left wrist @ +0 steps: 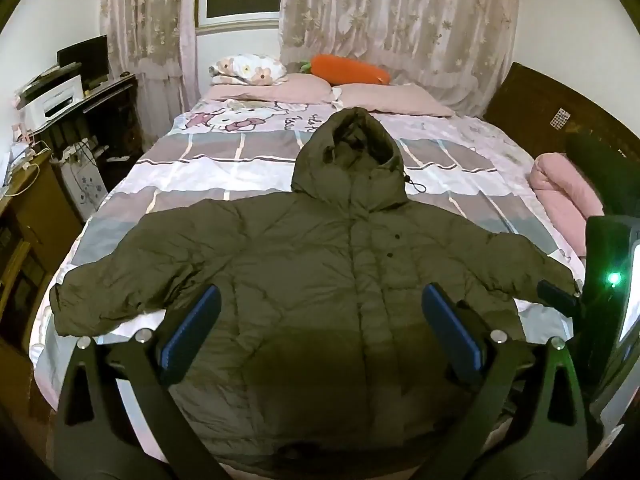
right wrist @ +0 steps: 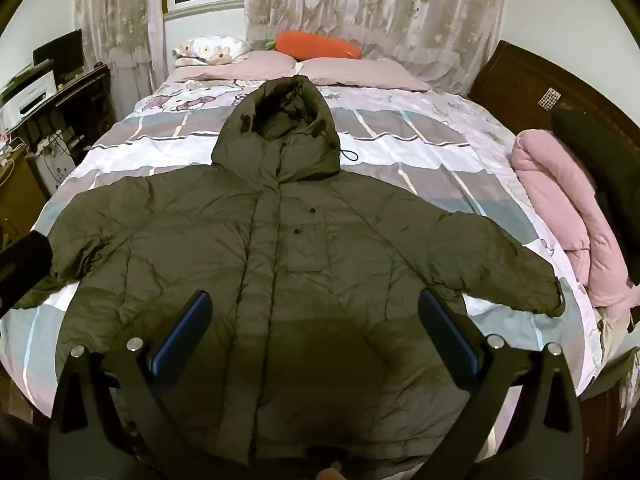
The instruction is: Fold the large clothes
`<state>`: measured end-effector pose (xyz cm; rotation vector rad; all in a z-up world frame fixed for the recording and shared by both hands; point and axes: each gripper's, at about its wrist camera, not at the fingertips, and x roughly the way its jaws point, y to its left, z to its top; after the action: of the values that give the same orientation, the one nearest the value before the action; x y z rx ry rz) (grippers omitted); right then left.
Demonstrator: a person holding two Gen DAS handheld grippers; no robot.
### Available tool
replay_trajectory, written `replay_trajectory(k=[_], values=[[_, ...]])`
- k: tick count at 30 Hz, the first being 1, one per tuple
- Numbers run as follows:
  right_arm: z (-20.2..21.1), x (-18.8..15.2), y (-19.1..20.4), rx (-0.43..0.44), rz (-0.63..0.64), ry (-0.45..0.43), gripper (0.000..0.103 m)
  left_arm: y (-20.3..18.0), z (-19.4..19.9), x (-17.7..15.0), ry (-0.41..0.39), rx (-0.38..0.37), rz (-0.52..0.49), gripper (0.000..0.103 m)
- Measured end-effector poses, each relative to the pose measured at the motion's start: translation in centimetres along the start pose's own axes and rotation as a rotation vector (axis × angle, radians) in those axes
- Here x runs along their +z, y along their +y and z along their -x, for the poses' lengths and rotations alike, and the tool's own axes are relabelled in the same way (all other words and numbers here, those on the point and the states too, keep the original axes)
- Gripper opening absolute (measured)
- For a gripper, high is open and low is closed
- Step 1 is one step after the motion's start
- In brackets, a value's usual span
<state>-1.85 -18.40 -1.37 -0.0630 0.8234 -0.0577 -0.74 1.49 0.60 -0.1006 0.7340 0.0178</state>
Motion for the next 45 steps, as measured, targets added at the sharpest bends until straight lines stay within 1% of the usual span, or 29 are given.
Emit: replay_trajectory(k=[3, 4, 5, 13, 15, 21, 23, 36, 45], values=[[0.0, -0.1, 0.3, -0.001, 0.003, -0.002, 0.102, 0.5, 0.1, -0.1, 0.002, 0.001, -0.005, 0.101], [-0.1, -0.1, 0.2, 0.000, 0.002, -0.001, 0.102, -0.4, -0.2, 0.1, 0.003, 0.005, -0.007, 0.101], [-0.1, -0.1, 0.3, -0.001, 0.002, 0.000, 0.102, -0.5, -0.3, 0.0, 0.002, 0.008, -0.008, 0.101], [-0.2, -0.1, 0.9, -0.004, 0.006, -0.004, 0.102, 1.0, -0.2, -0.2, 0.001, 0.012, -0.008, 0.101], [-0.2, -0.1, 0.9, -0.003, 0.006, -0.003, 0.102, -0.5, -0.1, -0.1, 0.002, 0.013, -0.014, 0.101], [-0.3, -0.1, 0.9, -0.005, 0.006, -0.004, 0.102, 0.2, 0.0, -0.3, 0.005, 0.016, -0.013, 0.101], [-0.3, -0.3, 1.0, -0.004, 0.006, -0.003, 0.102, -0.6, -0.3, -0.2, 0.003, 0.015, -0.015, 0.101], [-0.4, -0.2, 1.0, -0.005, 0.009, -0.001, 0.102, -0.8, -0.4, -0.1, 0.005, 0.017, -0.017, 0.101], [-0.9, -0.9, 1.2, -0.006, 0.013, 0.007, 0.102, -0.8, -0.5, -0.2, 0.006, 0.019, -0.019, 0.101]])
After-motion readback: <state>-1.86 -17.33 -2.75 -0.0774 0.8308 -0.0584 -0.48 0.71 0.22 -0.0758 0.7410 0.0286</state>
